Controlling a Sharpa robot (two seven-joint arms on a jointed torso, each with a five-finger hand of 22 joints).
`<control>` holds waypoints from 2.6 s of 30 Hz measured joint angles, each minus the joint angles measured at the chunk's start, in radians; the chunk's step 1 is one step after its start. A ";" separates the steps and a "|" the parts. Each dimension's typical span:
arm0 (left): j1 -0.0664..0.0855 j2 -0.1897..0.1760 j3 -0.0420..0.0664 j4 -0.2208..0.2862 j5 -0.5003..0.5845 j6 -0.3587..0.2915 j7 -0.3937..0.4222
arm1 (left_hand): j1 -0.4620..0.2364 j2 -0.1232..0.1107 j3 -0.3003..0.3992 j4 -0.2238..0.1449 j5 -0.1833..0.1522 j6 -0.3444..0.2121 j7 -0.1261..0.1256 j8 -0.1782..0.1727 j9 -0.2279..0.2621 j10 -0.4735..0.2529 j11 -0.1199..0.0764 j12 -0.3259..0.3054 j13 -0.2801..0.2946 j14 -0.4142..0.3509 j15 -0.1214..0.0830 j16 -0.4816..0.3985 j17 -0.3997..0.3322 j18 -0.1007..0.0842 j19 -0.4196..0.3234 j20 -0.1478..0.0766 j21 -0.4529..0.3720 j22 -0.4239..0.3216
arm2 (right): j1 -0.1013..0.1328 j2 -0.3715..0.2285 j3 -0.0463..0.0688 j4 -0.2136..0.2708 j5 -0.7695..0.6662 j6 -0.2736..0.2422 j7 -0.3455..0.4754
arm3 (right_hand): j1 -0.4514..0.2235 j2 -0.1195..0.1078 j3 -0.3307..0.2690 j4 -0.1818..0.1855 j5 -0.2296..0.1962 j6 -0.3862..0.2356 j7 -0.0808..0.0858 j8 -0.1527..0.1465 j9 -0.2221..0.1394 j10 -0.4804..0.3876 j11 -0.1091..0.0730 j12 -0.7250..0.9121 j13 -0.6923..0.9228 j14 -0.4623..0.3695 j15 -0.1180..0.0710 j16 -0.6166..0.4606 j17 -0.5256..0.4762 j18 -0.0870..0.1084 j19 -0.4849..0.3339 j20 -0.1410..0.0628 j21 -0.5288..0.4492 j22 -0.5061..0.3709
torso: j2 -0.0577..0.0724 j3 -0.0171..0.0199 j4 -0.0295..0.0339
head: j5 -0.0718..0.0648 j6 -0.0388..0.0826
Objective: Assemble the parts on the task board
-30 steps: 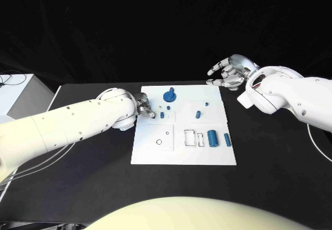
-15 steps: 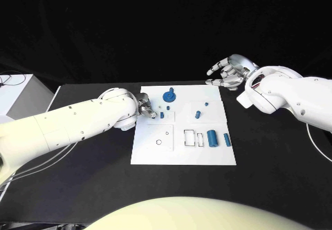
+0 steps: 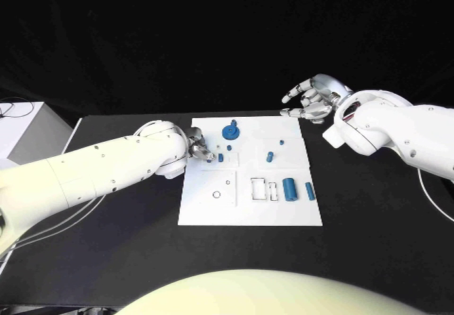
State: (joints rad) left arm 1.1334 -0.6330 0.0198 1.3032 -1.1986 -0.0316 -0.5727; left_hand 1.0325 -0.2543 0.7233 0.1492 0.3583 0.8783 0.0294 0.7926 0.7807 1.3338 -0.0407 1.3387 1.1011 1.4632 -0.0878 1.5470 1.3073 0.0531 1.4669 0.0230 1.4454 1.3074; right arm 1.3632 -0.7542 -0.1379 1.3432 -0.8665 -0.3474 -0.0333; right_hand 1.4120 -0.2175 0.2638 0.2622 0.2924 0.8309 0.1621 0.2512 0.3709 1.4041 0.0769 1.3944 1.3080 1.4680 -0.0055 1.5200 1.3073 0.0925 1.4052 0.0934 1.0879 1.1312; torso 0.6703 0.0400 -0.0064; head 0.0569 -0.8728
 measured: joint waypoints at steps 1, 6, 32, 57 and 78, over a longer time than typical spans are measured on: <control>0.000 0.000 0.000 -0.001 0.000 0.000 0.000 | 0.000 0.000 -0.036 0.014 0.000 0.001 -0.003 -0.001 -0.005 -0.005 0.002 0.000 -0.003 0.000 0.000 0.000 0.000 0.000 0.000 0.000 0.000 0.000 | 0.000 0.000 0.000 0.000 0.000 0.000 0.000 | 0.000 0.000 0.000 0.000 0.000 0.000 0.000 0.000 0.000 0.000 0.000 0.000 0.000 0.000 0.000 0.000 0.000 0.000 0.000 0.000 0.000 0.000 | 0.000 0.0000 0.0000 | 0.000 0.000; 0.000 0.000 0.000 -0.006 0.000 0.001 -0.002 | 0.001 0.000 -0.175 0.078 0.002 -0.010 0.001 -0.005 -0.020 -0.012 0.008 -0.004 -0.014 0.000 0.000 0.000 0.000 0.000 0.000 0.000 0.000 0.000 | 0.000 0.000 0.000 0.000 0.000 0.000 0.000 | 0.000 0.000 0.000 0.000 0.000 0.000 0.000 0.000 0.000 0.000 0.000 0.000 0.000 0.000 0.000 0.000 0.000 0.000 0.000 0.000 0.000 0.000 | 0.000 -0.0001 0.0008 | -0.001 0.000; -0.007 -0.045 0.003 0.052 -0.006 0.016 -0.006 | 0.079 0.003 -0.328 0.140 0.009 -0.023 0.010 -0.005 -0.036 -0.043 0.013 -0.019 -0.049 0.000 0.000 0.000 0.000 0.000 0.000 0.000 -0.019 0.000 | 0.000 -0.001 0.000 0.000 0.000 0.000 0.000 | 0.000 0.000 0.000 0.000 0.004 0.000 0.000 0.000 0.000 0.000 0.000 0.000 0.000 0.000 0.000 0.000 0.000 0.000 0.000 0.000 -0.006 -0.002 | 0.000 -0.0014 0.0012 | -0.002 0.000; -0.045 -0.140 0.074 0.164 0.001 -0.061 0.169 | 0.437 0.031 -0.435 0.139 0.008 -0.284 0.121 0.012 -0.135 -0.516 0.118 -0.240 -0.490 -0.247 0.097 -0.335 -0.303 0.119 -0.396 0.081 -0.623 -0.554 | -0.003 -0.007 0.000 -0.001 0.000 -0.001 0.001 | 0.000 0.000 0.003 0.003 0.004 -0.003 0.003 0.000 0.000 0.000 0.000 0.000 -0.001 0.000 0.000 -0.004 0.000 0.000 0.000 0.000 -0.006 -0.003 | -0.001 -0.0003 0.0012 | -0.009 0.000; -0.064 -0.019 0.082 0.036 -0.127 -0.255 0.477 | 0.489 -0.015 -0.199 0.073 -0.024 -0.206 0.130 -0.160 -0.429 -0.591 0.132 -0.494 -0.791 -0.291 0.113 -0.301 -0.396 0.119 -0.417 0.095 -0.586 -0.506 | -0.005 -0.002 0.000 -0.013 0.023 -0.035 0.039 | 0.002 -0.029 0.143 -0.017 0.013 -0.003 -0.007 0.023 0.003 -0.344 0.003 -0.635 -0.564 -0.002 -0.002 -0.151 -0.078 0.062 -0.133 -0.004 -0.367 -0.277 | 0.000 0.0005 -0.0019 | -0.018 0.030</control>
State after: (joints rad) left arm 1.0695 -0.6516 0.1021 1.3394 -1.3256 -0.2864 -0.0959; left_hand 1.5216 -0.2689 0.5245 0.2221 0.3345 0.6725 0.1590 0.6322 0.3518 0.7424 0.0914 0.8445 0.3097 1.1723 0.0250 1.2461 0.9114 0.1719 1.0503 0.1180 0.8598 0.8009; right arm 1.3579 -0.7562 -0.1383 1.3303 -0.8435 -0.3828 0.0062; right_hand 1.4138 -0.2463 0.4069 0.2455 0.3058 0.8277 0.1551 0.2746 0.3734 1.0603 0.0803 0.7589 0.7437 1.4660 -0.0077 1.3692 1.2297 0.1549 1.2723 0.0891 0.7214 0.8545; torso 0.6702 0.0405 -0.0083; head 0.0391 -0.8427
